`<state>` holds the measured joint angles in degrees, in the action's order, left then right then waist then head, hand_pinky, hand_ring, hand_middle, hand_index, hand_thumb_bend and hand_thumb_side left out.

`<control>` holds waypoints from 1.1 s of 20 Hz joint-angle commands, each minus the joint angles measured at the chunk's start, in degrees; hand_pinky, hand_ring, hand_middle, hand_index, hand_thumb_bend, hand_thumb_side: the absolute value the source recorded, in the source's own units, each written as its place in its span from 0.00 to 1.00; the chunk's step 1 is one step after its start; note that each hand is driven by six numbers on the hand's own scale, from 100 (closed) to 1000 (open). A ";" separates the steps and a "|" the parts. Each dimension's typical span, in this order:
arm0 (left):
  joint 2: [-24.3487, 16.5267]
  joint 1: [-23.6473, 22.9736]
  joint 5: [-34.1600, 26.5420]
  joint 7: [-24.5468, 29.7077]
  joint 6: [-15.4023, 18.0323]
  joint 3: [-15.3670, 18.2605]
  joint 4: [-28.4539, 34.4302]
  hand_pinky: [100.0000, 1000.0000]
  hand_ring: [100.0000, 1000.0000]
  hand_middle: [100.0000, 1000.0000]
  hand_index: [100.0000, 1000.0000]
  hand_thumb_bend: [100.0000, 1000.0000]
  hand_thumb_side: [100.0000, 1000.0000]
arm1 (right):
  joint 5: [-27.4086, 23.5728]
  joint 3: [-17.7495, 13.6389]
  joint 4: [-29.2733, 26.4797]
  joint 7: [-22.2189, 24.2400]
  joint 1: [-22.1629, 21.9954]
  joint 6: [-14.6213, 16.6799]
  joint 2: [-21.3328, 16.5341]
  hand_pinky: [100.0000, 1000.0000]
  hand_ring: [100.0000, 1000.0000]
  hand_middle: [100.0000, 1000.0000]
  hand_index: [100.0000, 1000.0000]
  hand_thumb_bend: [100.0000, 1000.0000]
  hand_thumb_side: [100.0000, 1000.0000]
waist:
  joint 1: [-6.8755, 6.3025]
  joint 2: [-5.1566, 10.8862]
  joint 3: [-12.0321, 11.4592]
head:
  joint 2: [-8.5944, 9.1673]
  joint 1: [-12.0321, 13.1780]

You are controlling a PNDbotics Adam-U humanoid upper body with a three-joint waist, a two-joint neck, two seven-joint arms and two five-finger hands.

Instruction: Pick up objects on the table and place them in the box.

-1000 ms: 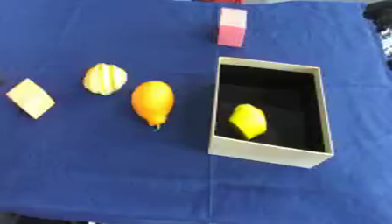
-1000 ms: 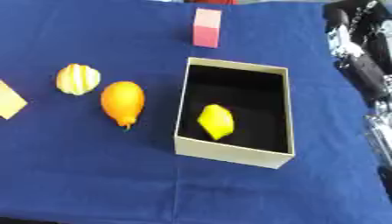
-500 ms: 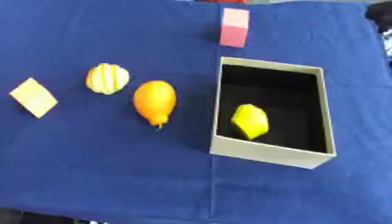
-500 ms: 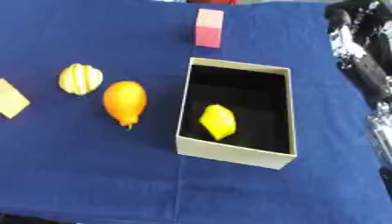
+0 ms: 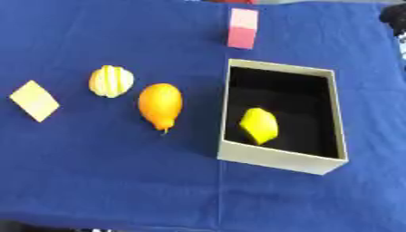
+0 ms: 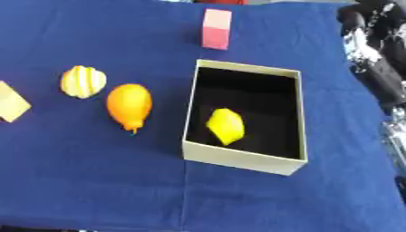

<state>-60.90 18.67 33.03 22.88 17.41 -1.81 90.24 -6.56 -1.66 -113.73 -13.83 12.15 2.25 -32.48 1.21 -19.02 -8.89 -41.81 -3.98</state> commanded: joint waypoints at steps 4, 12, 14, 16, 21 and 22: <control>-1.25 2.62 -1.30 2.28 2.07 -1.47 -3.42 0.85 0.81 0.81 0.89 0.59 0.00 | -0.32 -0.09 -0.86 0.35 0.76 0.04 -0.71 0.93 0.79 0.68 0.85 0.00 0.49 | -0.17 0.84 0.12 | -0.02 0.48; 0.73 6.34 -1.71 0.50 3.47 -3.32 -7.33 0.84 0.81 0.85 0.91 0.60 0.00 | -0.46 0.06 -0.86 0.53 0.75 -0.14 -0.28 0.93 0.79 0.68 0.85 0.00 0.49 | -0.21 0.72 0.37 | 0.07 0.81; 1.35 7.55 -1.60 0.79 3.77 -3.98 -8.39 0.84 0.81 0.85 0.91 0.60 0.00 | -0.50 0.09 -0.86 0.58 0.72 -0.17 -0.18 0.93 0.79 0.68 0.85 0.00 0.49 | -0.23 0.70 0.49 | 0.15 0.96; 1.99 8.68 -1.64 1.16 4.07 -4.51 -9.29 0.84 0.81 0.84 0.91 0.60 0.00 | -0.54 0.13 -0.86 0.62 0.70 -0.24 -0.04 0.93 0.79 0.68 0.85 0.00 0.49 | -0.24 0.64 0.59 | 0.15 1.07; 2.62 10.34 -1.61 2.47 4.83 -5.55 -10.53 0.83 0.81 0.83 0.90 0.60 0.00 | -0.51 0.16 -0.86 0.65 0.62 -0.35 0.10 0.93 0.79 0.68 0.85 0.00 0.49 | -0.35 0.37 0.72 | 0.00 1.23; 2.69 10.53 -1.60 2.64 4.92 -5.65 -10.60 0.83 0.81 0.83 0.90 0.60 0.00 | -0.51 0.17 -0.86 0.65 0.63 -0.35 0.11 0.93 0.79 0.68 0.85 0.00 0.49 | -0.37 0.34 0.73 | 0.00 1.23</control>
<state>-56.69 28.44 31.52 25.18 22.17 -7.83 79.62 -6.74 -1.32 -113.73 -13.23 12.43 1.88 -31.51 1.13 -19.54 -8.17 -41.78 -2.99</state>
